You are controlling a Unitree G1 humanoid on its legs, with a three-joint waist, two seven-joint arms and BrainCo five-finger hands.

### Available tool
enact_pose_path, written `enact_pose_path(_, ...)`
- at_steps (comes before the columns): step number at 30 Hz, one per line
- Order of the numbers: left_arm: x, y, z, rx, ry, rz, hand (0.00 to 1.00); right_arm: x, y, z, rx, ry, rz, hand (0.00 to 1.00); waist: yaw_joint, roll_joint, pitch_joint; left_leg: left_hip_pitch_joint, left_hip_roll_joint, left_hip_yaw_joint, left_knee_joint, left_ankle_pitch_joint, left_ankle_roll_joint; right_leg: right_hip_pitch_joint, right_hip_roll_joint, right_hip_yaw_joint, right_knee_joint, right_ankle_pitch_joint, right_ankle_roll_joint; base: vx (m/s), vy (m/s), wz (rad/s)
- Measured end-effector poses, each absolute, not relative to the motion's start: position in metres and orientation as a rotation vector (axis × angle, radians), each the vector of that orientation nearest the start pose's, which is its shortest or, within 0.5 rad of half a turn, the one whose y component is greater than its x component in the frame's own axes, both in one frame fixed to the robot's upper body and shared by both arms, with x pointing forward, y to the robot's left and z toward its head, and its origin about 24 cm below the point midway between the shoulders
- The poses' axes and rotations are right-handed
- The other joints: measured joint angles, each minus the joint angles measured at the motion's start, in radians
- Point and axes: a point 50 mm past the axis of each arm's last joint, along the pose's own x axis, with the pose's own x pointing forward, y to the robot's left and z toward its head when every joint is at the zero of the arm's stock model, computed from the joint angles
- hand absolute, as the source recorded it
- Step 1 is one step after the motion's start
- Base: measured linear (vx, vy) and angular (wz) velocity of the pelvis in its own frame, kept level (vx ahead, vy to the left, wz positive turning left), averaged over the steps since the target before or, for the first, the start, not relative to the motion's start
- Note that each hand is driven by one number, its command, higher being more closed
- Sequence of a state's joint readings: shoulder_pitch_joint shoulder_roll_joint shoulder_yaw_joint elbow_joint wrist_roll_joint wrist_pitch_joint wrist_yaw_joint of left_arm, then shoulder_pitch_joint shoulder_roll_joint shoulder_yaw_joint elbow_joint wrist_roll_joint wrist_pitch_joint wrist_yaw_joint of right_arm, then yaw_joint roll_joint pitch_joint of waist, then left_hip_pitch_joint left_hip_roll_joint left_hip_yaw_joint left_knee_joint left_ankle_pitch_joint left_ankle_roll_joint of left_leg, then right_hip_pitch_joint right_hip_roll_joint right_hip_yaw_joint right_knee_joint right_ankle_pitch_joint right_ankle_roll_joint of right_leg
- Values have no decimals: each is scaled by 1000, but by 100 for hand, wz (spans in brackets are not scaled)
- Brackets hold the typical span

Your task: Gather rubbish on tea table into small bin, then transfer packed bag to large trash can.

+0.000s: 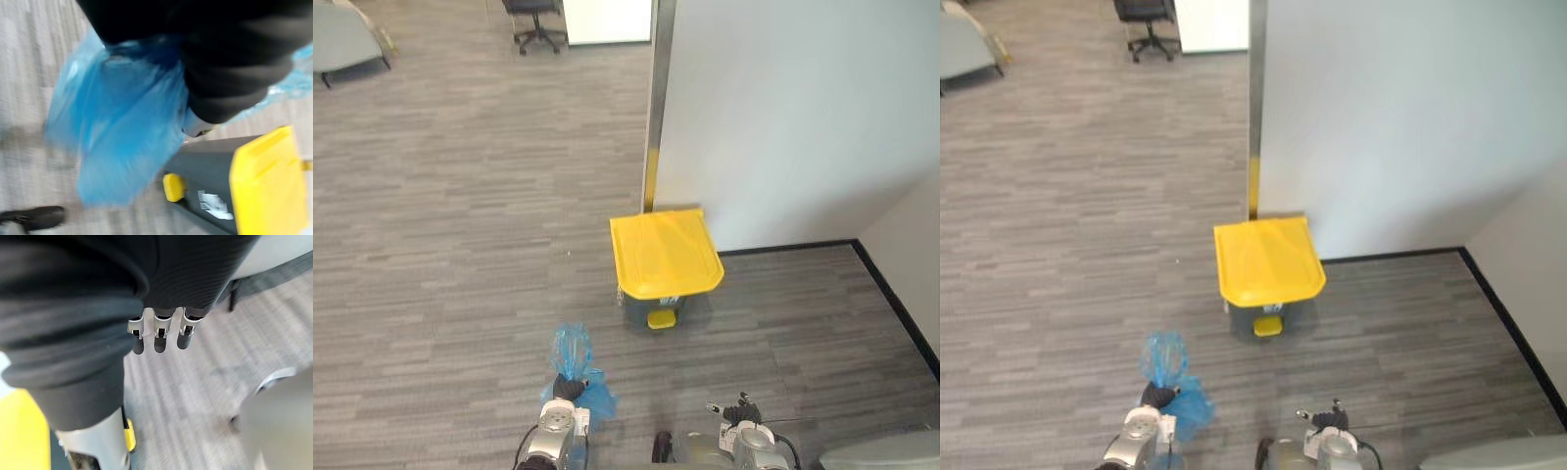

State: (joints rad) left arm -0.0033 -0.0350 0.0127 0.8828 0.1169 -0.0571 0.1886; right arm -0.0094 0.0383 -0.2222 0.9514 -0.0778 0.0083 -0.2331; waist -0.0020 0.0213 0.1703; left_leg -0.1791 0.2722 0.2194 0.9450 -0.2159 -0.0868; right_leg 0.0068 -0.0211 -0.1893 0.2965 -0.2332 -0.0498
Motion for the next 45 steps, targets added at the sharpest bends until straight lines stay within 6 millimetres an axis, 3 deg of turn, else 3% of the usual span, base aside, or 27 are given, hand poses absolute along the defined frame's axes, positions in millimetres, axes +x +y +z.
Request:
enact_pose_path(2,165,147,-131,145,811,124,100,143,-176,-145,-35,965,-368,0,8,-3,2,-29,-6,29,-150,-22,2,22,-21,32,-8,11,18,208,180,-64)
enact_pose_path(3,165,147,-131,145,811,124,100,144,-177,-144,-34,961,-374,0,8,-1,0,-22,-19,33,-260,-8,12,30,-30,40,-6,9,38,207,259,-47)
enact_pose_path(4,166,144,-131,138,810,119,100,144,-183,-141,-42,941,-387,0,5,28,-14,-23,-31,28,-442,78,30,27,-20,55,-2,-3,73,255,307,-27)
enact_pose_path(5,167,144,-131,139,810,117,100,141,-184,-142,-43,948,-392,0,4,13,-16,11,-56,19,-495,58,9,25,-31,87,-5,-13,100,206,250,-9)
enact_pose_path(7,173,150,-128,160,790,122,100,137,-177,-145,-23,969,-388,0,5,-24,-23,28,-105,23,-568,58,9,11,-60,120,-47,2,123,105,223,2)
enact_pose_path(10,161,160,-134,185,830,130,100,133,-175,-148,4,989,-395,0,9,-42,-32,63,-143,56,-612,59,16,16,-87,175,-75,12,140,71,152,-28)
enact_pose_path(12,147,166,-140,200,875,140,100,133,-175,-148,3,987,-394,0,11,-49,-27,100,-169,97,-630,32,37,2,-114,206,-35,-17,159,7,108,-50)
enact_pose_path(14,146,168,-140,212,879,134,100,136,-174,-147,7,978,-389,0,8,-60,-22,114,-193,107,-633,2,45,-31,-151,218,60,-53,182,4,59,-23)
enact_pose_path(16,147,164,-140,224,875,111,100,137,-178,-145,1,969,-390,0,5,-59,-21,125,-198,110,-635,-11,52,-141,-156,214,291,-16,208,38,49,-6)
enact_pose_path(17,146,165,-140,226,879,115,100,139,-177,-144,2,959,-389,0,6,-62,-14,143,-193,105,-636,-16,55,-192,-156,196,394,15,186,61,63,5)
enact_pose_path(18,145,168,-141,230,887,120,100,140,-179,-144,-4,957,-391,0,3,-64,-11,158,-186,100,-635,-25,58,-212,-153,177,431,-9,159,106,15,6)
enact_pose_path(21,144,170,-142,232,892,126,100,138,-176,-145,-23,964,-367,0,3,-75,-11,192,-165,99,-635,-42,51,-238,-124,106,332,-38,127,117,-43,5)
enact_pose_path(23,143,169,-143,231,900,124,100,136,-176,-146,-33,970,-356,0,0,-85,-15,200,-173,90,-630,-57,28,-238,-99,99,156,74,68,223,-79,16)
enact_pose_path(25,143,161,-144,214,910,111,100,135,-186,-146,-66,975,-368,0,4,-39,-26,214,-156,75,-648,-46,4,-215,-71,82,123,78,68,321,-55,5)
enact_pose_path(28,142,160,-145,198,914,125,100,135,-191,-146,-66,984,-390,0,6,-13,-25,252,-138,73,-690,-38,-8,-191,-47,81,114,78,65,242,-57,-10)
enact_pose_path(34,153,148,-141,164,883,113,100,128,-191,-149,-68,1010,-388,0,3,-28,-38,300,-132,76,-735,-36,-11,-125,-33,80,27,87,71,100,24,-3)
enact_pose_path(45,150,149,-142,170,891,117,100,127,-191,-149,-68,1012,-388,0,3,-19,-37,299,-152,76,-734,-33,-6,-90,-38,107,-73,154,92,-29,42,-6)
